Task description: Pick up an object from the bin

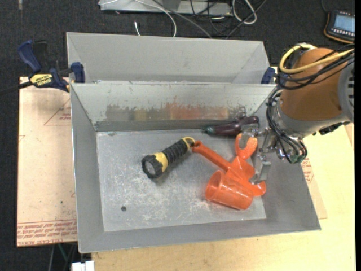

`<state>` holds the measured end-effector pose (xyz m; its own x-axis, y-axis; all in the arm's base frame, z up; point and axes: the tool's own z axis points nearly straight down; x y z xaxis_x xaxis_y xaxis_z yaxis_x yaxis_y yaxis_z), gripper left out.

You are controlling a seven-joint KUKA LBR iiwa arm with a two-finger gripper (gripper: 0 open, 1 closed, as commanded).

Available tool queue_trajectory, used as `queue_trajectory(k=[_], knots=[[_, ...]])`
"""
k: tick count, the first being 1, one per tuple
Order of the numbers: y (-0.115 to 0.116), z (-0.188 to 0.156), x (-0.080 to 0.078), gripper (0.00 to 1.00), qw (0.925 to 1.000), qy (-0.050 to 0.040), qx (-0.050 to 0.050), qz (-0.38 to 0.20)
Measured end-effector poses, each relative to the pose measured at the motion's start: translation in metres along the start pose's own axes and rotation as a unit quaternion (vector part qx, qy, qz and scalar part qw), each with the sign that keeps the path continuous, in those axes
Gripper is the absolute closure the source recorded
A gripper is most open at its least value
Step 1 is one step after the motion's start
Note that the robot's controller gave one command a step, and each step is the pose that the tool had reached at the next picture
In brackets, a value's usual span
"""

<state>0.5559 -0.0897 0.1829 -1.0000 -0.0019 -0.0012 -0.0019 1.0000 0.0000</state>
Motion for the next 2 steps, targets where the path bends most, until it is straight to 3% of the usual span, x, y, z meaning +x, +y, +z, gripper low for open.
queue_trajectory(k=[1,2], knots=[[0.0000,0.0000,0.0000,1.00,1.0000,0.0000,0.000,0.000],[0.0001,-0.0001,0.0000,1.00,1.0000,0.0000,0.000,0.000]])
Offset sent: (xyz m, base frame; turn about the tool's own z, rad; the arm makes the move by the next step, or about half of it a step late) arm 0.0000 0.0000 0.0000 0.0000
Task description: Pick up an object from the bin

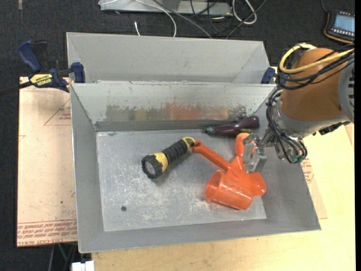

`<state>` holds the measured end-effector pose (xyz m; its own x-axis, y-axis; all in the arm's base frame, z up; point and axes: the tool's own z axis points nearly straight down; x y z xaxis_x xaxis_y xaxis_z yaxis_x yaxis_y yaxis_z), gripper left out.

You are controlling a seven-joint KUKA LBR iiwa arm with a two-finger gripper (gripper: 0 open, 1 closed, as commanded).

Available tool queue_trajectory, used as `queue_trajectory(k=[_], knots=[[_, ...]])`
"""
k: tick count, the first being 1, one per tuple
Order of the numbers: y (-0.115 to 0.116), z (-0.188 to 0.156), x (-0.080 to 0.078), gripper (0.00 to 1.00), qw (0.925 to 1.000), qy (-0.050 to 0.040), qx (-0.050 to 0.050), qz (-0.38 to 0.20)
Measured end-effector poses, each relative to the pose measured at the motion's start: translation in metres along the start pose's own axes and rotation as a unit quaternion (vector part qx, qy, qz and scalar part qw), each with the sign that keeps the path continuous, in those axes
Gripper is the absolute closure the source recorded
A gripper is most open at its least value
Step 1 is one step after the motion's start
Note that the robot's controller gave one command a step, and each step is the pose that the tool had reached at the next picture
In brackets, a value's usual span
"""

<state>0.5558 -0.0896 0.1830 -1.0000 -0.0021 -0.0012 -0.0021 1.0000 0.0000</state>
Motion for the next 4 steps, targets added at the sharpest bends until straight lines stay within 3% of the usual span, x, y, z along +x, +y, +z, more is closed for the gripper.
queue_trajectory(k=[1,2,3,4], knots=[[0.010,-0.054,0.038,1.00,0.9999,-0.0027,0.000,-0.017],[-0.008,-0.026,0.015,1.00,0.9999,0.0027,-0.001,-0.015],[0.025,-0.001,0.047,1.00,1.0000,-0.0004,-0.002,0.009],[-0.004,-0.009,0.029,1.00,1.0000,-0.0029,0.001,0.004]])
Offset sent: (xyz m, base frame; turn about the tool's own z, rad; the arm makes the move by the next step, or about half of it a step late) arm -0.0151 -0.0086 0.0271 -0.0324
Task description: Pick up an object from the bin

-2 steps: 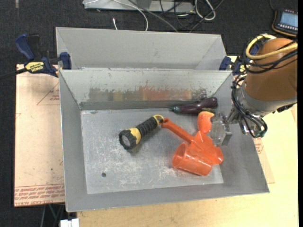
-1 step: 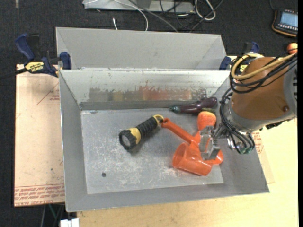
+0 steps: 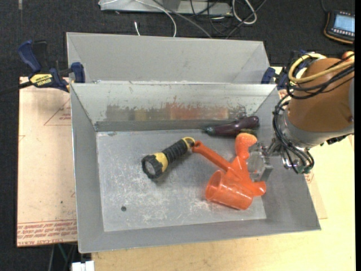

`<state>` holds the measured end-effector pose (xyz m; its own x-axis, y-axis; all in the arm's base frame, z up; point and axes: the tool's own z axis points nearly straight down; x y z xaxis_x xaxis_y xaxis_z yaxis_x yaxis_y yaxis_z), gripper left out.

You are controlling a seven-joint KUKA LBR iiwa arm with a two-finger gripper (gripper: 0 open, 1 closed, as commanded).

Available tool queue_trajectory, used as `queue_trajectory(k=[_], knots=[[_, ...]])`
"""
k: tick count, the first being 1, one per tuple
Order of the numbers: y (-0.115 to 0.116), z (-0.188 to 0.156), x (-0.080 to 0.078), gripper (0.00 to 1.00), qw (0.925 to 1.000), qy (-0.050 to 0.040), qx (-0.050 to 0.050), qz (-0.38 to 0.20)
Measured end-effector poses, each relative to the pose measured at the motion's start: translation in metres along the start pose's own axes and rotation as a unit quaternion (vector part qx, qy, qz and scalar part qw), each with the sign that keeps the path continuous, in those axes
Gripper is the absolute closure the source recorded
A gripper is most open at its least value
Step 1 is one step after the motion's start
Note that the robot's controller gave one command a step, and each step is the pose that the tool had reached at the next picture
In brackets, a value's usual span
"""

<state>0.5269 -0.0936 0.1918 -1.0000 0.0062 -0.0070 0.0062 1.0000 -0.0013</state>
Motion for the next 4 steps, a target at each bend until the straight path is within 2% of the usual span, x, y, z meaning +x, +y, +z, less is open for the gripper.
queue_trajectory(k=[1,2,3,4], knots=[[0.052,0.033,0.019,1.00,0.9992,0.0031,-0.004,0.040],[0.010,0.033,0.021,1.00,0.9989,-0.0016,0.000,0.048],[0.045,0.030,0.024,0.00,0.9989,0.0011,-0.004,0.047],[0.045,0.030,0.024,0.00,0.9989,0.0012,-0.004,0.047]])
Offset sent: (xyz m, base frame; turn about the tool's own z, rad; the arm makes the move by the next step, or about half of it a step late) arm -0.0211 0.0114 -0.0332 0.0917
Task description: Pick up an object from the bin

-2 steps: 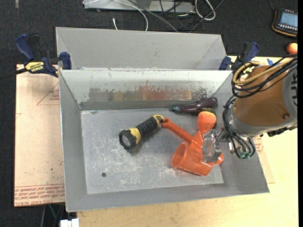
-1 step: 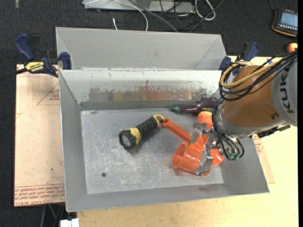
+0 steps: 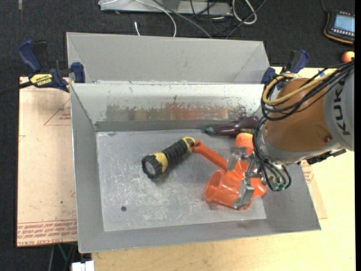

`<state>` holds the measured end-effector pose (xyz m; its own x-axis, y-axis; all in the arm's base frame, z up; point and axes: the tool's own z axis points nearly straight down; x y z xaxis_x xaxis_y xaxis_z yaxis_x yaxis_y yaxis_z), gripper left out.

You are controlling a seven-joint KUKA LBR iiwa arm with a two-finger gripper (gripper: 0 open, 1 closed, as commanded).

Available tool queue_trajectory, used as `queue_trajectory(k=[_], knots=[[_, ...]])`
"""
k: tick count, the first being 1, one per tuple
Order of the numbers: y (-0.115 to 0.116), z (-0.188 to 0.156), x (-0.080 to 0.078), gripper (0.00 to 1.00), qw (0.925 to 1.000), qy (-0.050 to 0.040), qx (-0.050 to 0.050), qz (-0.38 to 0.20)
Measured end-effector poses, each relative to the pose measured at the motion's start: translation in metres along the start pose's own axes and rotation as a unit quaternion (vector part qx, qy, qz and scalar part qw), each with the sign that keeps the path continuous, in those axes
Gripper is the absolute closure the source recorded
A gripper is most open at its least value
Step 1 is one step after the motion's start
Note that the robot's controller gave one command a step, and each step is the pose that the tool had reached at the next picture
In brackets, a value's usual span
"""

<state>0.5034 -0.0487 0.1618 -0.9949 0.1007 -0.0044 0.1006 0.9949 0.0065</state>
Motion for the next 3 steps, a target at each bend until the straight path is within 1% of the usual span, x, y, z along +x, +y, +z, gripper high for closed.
queue_trajectory(k=[1,2,3], knots=[[0.007,-0.006,-0.002,0.00,1.0000,-0.0006,0.000,-0.010],[0.009,-0.017,0.001,0.00,1.0000,-0.0012,-0.001,0.004],[0.032,0.019,0.005,0.00,1.0000,0.0004,-0.001,-0.003]])
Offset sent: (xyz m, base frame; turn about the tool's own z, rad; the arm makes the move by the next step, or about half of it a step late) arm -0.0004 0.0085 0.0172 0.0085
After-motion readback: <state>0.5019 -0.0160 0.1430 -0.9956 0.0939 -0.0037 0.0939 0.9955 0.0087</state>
